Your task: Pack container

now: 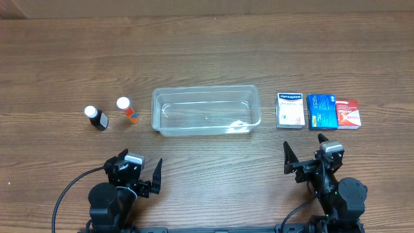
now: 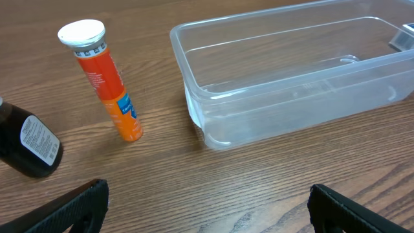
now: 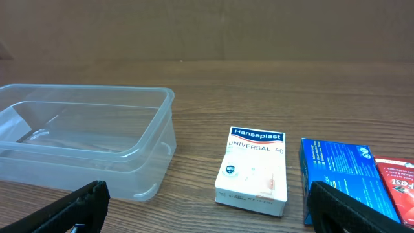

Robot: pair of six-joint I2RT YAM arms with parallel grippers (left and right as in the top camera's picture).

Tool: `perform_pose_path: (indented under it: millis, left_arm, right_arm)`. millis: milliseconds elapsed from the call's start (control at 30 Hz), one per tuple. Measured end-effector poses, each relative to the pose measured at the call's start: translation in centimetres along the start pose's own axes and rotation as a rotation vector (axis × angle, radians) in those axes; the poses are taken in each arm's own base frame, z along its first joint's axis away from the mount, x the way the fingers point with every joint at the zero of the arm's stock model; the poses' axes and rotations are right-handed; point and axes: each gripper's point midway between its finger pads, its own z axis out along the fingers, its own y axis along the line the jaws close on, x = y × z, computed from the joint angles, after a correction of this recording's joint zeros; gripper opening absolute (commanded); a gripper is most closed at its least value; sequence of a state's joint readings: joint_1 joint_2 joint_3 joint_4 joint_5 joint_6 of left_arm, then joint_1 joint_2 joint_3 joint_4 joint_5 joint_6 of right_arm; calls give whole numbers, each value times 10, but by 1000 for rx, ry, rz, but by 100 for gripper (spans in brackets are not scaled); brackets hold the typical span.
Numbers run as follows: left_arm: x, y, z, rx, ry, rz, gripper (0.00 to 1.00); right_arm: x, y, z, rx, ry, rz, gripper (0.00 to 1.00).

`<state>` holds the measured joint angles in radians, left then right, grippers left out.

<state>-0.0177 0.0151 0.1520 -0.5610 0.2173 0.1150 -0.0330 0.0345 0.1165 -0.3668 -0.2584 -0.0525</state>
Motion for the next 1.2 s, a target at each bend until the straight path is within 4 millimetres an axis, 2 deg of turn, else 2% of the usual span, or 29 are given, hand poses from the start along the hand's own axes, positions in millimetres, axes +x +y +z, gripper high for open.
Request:
perform_pose_path:
  millis: [333, 533, 733, 833, 967, 1033, 1133, 1200]
  left_arm:
    - [0, 0, 0, 0, 0, 0, 100]
    - [0, 0, 0, 0, 0, 0, 100]
    - [0, 0, 0, 0, 0, 0, 100]
    - [0, 0, 0, 0, 1, 0, 100]
    - [1, 0, 0, 0, 2, 0, 100]
    - [1, 0, 0, 0, 3, -1, 100]
    - [1, 0, 0, 1, 6, -1, 100]
    - [1, 0, 0, 1, 5, -1, 100]
  right_arm:
    - [0, 1, 0, -5, 0, 0, 100]
    - [0, 12, 0, -70, 1, 5, 100]
    - [-1, 13, -2, -71, 17, 224, 100]
    - [-12, 9, -7, -32, 60, 295, 100]
    - [-46, 1, -14, 45, 132, 346, 100]
    - [-56, -5, -16, 99, 219, 373, 100]
    - [-59, -23, -15, 238, 426, 403, 100]
    - [-58, -36, -8, 313, 569, 383, 100]
